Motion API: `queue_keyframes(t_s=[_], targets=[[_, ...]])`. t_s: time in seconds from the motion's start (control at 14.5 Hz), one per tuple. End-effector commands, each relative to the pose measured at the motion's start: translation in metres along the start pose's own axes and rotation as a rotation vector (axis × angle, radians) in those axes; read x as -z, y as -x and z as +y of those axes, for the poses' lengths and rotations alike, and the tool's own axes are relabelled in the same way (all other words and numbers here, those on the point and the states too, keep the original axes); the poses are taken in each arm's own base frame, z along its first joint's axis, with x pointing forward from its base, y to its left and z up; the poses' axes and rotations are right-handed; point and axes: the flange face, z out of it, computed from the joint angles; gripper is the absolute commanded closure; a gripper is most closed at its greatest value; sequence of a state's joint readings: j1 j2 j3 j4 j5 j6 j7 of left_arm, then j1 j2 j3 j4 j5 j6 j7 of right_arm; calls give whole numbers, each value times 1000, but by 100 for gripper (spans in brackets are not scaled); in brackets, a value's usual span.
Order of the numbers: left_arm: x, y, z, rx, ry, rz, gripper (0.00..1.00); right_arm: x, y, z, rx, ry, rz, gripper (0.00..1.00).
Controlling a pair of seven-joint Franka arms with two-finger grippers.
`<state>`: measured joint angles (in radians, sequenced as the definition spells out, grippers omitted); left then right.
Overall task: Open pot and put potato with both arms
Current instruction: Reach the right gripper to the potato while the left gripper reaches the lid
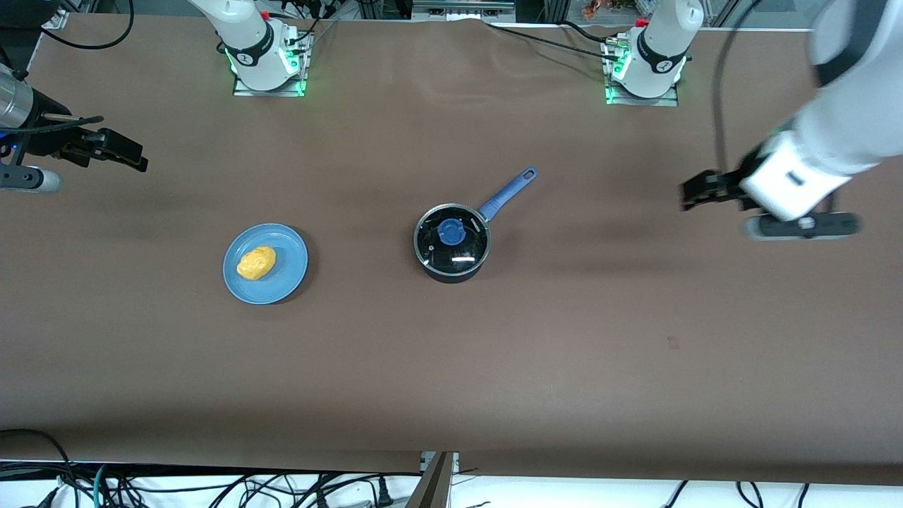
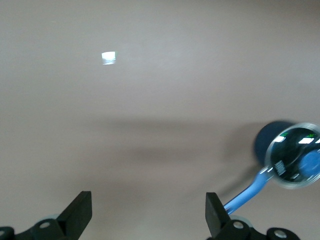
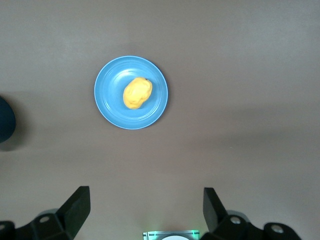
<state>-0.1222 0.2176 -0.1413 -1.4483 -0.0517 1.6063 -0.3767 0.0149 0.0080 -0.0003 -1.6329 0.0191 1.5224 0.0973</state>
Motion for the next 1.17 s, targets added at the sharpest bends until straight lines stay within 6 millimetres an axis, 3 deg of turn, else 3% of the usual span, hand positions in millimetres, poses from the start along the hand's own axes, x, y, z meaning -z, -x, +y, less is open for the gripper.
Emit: queue_keyframes(t_s=[0.0, 0.14, 0.28, 0.41, 0.55, 0.69, 0.83, 1.1], targets=[[-50, 1, 86, 121, 40, 11, 0, 4, 3, 1, 10, 7, -4, 0], [-87, 10, 143, 152, 42, 39, 0, -8, -4, -2, 14, 16, -29, 0], [-133, 20, 192, 177, 18, 49, 0, -50, -20, -22, 46, 40, -122, 0], [-174, 37, 247, 172, 52, 82, 0, -78, -36, -30, 43, 45, -150, 0], [-202, 46, 283, 200, 62, 105, 0, -112, -61, -46, 39, 38, -123, 0], [-230, 57, 305, 190, 30, 115, 0, -147, -86, -54, -87, 34, -89, 0], [-252, 69, 318, 148, -15, 134, 0, -182, -97, -77, -208, 48, -92, 0], [-283, 88, 337, 147, -45, 151, 0, -241, -111, -83, -591, 54, -57, 0]])
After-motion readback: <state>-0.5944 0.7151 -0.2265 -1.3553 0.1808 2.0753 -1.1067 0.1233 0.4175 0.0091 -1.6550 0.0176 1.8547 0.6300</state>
